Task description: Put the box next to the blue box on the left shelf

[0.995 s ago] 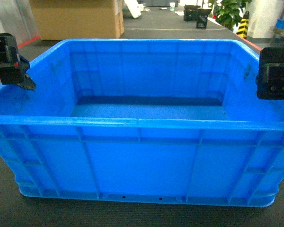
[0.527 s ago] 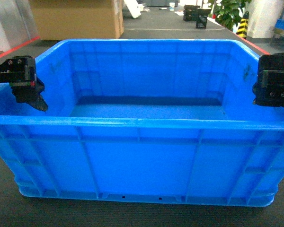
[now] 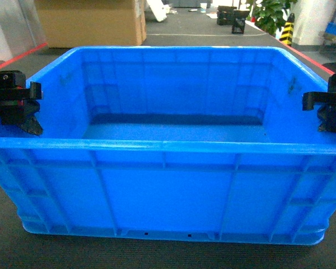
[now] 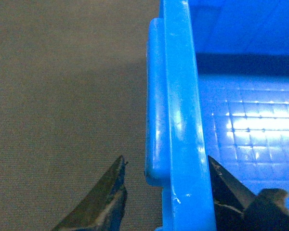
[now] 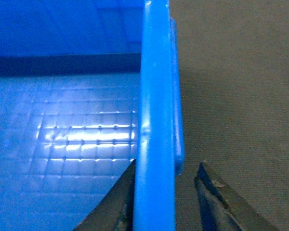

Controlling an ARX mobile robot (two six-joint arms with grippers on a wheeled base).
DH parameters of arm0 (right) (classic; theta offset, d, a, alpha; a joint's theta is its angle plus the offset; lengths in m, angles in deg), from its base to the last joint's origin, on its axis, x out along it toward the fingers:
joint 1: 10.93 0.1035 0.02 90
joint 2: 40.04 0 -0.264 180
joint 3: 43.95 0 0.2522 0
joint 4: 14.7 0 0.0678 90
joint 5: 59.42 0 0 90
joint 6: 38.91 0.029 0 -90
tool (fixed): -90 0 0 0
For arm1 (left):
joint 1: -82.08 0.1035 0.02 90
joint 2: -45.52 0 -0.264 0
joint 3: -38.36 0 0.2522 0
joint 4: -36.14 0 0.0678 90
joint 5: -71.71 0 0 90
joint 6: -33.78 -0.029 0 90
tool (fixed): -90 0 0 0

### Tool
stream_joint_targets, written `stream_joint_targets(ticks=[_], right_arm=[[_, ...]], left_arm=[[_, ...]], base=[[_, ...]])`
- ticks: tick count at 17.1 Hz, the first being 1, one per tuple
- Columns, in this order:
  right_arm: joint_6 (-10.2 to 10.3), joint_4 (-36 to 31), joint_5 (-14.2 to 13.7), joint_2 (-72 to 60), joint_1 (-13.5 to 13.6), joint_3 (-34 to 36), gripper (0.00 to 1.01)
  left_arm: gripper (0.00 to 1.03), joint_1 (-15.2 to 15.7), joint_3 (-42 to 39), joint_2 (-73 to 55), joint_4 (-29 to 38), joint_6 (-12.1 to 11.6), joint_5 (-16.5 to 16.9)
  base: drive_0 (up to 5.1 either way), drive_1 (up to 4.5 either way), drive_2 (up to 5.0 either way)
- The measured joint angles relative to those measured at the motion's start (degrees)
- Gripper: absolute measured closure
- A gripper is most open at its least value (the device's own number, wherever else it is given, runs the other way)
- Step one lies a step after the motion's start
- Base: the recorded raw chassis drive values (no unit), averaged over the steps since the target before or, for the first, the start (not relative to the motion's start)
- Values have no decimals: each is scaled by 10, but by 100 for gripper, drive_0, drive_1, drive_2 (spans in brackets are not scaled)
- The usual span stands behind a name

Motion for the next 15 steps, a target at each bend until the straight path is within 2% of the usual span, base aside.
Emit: stream_joint_targets(ticks=[2,3,4,6,7,10,13,15], right_arm=[[2,-3,-5,2,8,0,80],[5,-6,-5,5,11,0,88],[10,-8,4,12,12,2,92],[12,-24,-2,31,19,16,92],[10,-62,-17,64,26,38,93],[-13,-174,-50,118,34,76,93],[-27,-247,-55,139,37,105,93],[-28,-256,-54,147,37,124,93]], left_arm=[[73,0,0,2,2,-3,3],[81,-4,-3,6,5,-1,-9],[84,-4,-4,6,8,3,-18],[86,-11,-30,25,44,12,-35],[87,-25,-66,67,112,15,-61],[88,-52,-115,138,229,16,-105],[88,-63,-149,182,283,15,-131],[88,-67,-164,192,283,10,-131]], base=[[0,0,0],[0,0,0],[0,0,0],[0,0,0],[0,0,0],[0,0,0],[0,0,0],[0,0,0]])
